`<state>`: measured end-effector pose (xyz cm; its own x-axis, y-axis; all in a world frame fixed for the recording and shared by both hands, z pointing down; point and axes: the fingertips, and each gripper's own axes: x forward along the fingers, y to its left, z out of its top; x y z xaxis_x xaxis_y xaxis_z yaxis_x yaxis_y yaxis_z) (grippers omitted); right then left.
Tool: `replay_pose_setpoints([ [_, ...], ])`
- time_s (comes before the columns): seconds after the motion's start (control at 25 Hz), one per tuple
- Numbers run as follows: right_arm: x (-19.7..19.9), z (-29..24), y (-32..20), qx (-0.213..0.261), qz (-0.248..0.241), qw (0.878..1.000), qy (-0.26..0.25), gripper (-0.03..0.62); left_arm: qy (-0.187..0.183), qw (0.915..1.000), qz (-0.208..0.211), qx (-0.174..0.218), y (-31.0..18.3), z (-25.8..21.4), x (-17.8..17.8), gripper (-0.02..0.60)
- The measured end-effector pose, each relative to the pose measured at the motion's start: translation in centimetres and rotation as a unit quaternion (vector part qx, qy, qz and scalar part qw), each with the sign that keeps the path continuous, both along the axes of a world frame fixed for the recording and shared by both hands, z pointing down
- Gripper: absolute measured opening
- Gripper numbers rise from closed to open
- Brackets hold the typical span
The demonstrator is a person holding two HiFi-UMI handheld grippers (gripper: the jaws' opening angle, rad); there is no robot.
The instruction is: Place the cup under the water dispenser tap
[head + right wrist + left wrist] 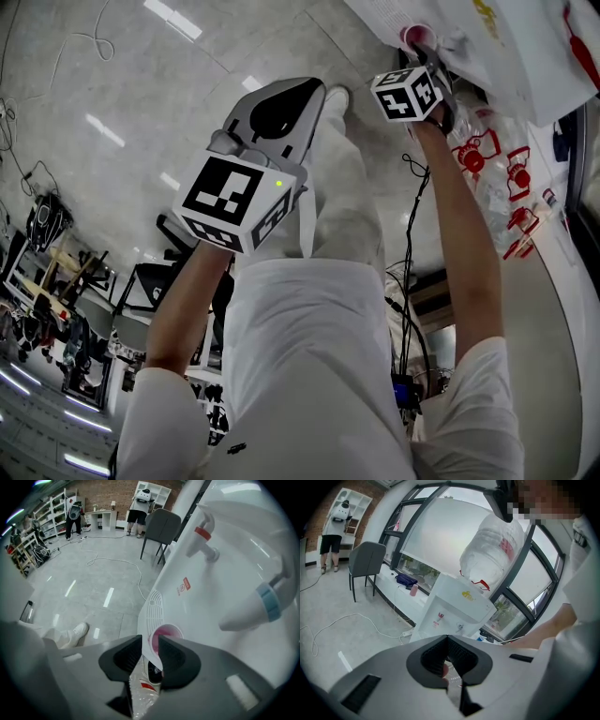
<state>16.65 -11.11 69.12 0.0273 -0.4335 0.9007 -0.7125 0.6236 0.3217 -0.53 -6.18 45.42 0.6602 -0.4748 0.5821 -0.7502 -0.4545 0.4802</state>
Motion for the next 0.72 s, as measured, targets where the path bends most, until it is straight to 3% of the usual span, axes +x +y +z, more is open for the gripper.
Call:
replay_pose_setpoints([
  [0.28, -0.5, -2.0, 0.9, 0.010, -0.008, 1.000, -0.003, 0.094, 0.001, 0.9999, 0.001, 0.011, 0.1, -1.8, -0.1, -0.002],
  [0.52, -1.0, -4.8, 1.3, 0.026, -0.015, 1.000, -0.005, 0.011, -0.003, 0.9998, -0.007, 0.021, 0.3, -3.7, -0.9, -0.002],
  [0.72, -1.5, -7.5, 1.7, 0.034, -0.015, 0.999, -0.026, 0.011, -0.006, 0.9995, -0.015, 0.028, 0.5, -5.3, -1.5, -0.002],
])
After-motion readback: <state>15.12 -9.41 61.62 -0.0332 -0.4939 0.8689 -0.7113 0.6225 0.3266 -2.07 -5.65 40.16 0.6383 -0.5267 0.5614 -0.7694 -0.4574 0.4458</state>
